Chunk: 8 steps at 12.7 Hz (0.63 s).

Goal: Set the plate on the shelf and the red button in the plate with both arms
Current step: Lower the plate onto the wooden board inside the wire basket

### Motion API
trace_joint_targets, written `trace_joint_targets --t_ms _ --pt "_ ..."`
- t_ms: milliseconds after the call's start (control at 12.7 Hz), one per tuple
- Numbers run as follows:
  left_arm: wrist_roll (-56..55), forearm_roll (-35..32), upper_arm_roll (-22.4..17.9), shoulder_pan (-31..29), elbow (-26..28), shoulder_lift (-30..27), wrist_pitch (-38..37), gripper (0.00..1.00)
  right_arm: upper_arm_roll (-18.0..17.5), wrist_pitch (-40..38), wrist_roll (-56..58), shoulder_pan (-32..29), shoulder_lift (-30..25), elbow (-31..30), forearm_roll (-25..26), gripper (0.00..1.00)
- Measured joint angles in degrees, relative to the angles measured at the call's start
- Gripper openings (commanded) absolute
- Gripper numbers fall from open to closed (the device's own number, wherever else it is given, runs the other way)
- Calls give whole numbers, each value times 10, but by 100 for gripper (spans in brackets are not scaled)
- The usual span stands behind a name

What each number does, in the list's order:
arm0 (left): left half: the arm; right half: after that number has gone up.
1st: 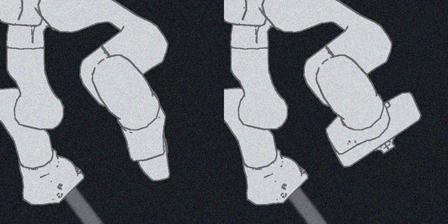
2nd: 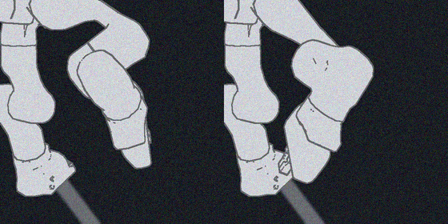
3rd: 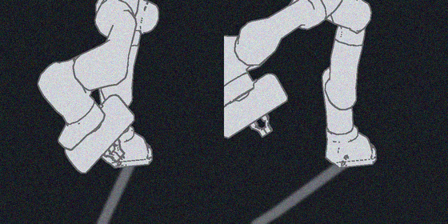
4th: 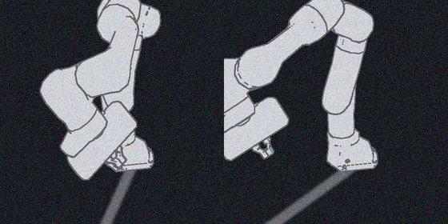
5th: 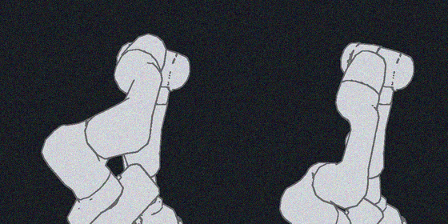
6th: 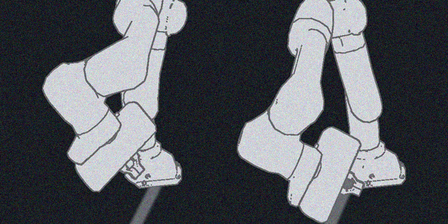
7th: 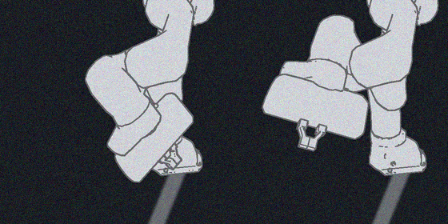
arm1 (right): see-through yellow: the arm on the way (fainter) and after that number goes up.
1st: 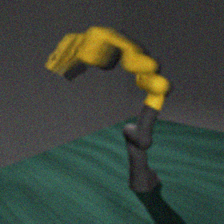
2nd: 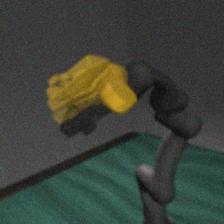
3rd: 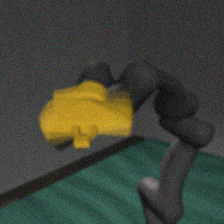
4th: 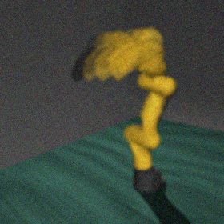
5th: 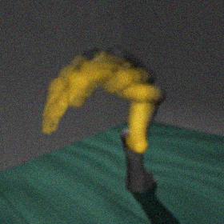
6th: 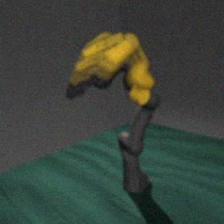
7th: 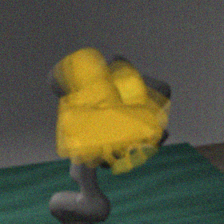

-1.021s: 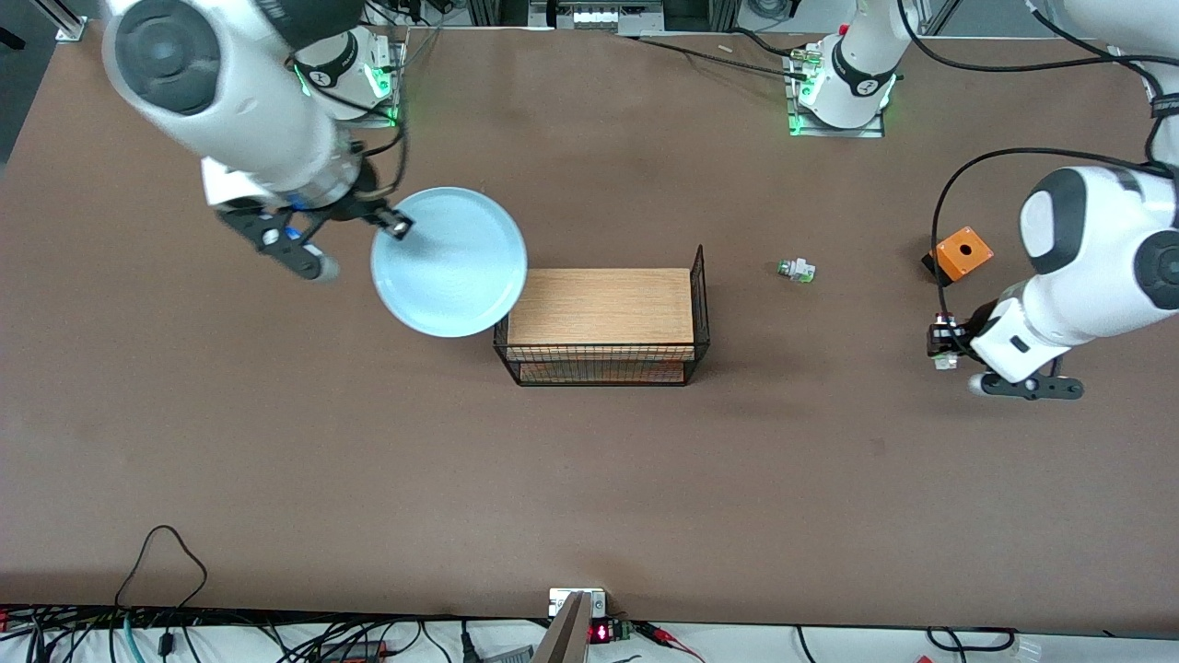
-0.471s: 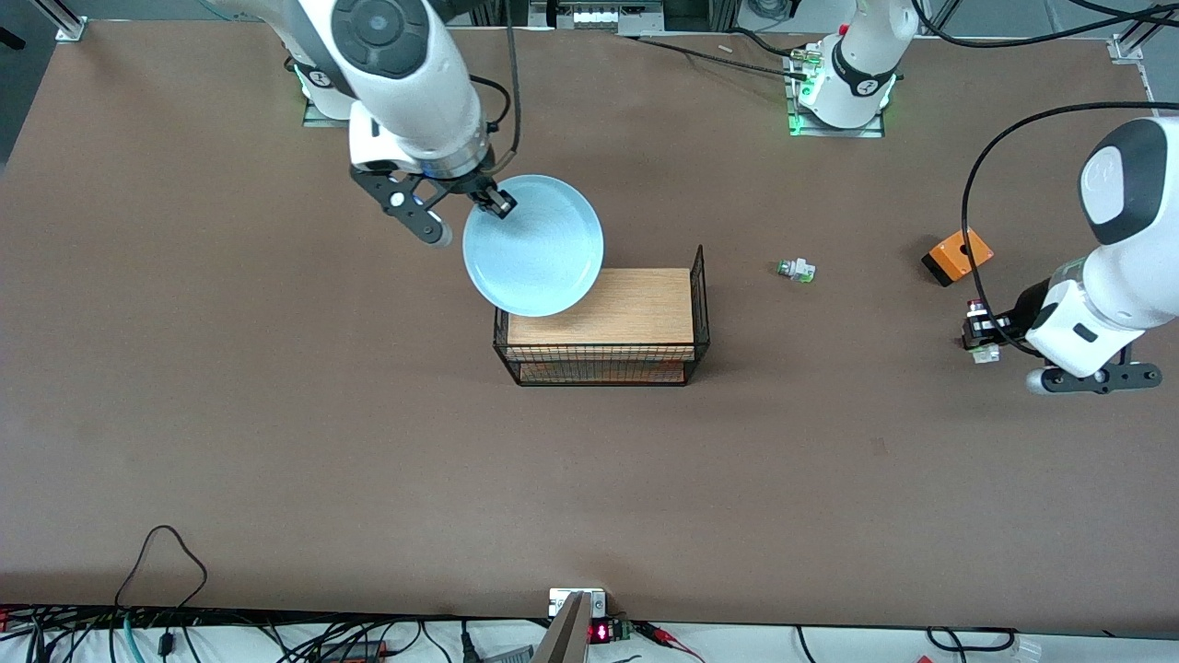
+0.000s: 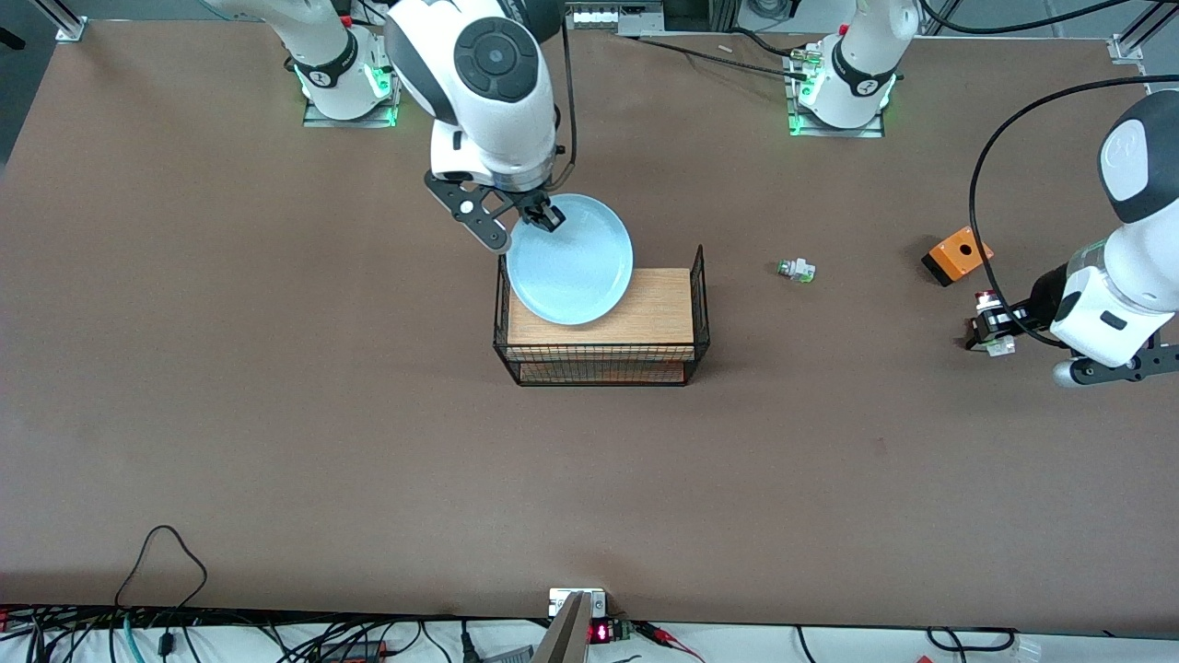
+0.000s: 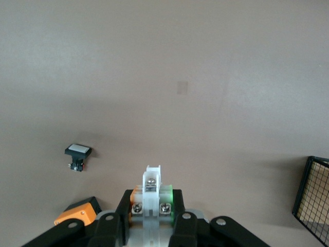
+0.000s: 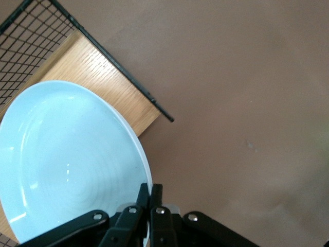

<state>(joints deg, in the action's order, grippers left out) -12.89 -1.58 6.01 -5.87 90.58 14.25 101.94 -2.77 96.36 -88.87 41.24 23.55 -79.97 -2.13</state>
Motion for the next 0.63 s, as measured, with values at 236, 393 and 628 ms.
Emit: trace_joint_targets --t_ms 236,393,628 --pt "-44 0 4 0 0 0 -1 0 0 25 -31 12 17 0 11 2" --pt "-70 0 6 1 0 0 -2 0 0 44 -43 16 28 -1 14 2" --pt "-101 0 7 1 0 0 -3 0 0 62 -59 27 45 -1 30 2"
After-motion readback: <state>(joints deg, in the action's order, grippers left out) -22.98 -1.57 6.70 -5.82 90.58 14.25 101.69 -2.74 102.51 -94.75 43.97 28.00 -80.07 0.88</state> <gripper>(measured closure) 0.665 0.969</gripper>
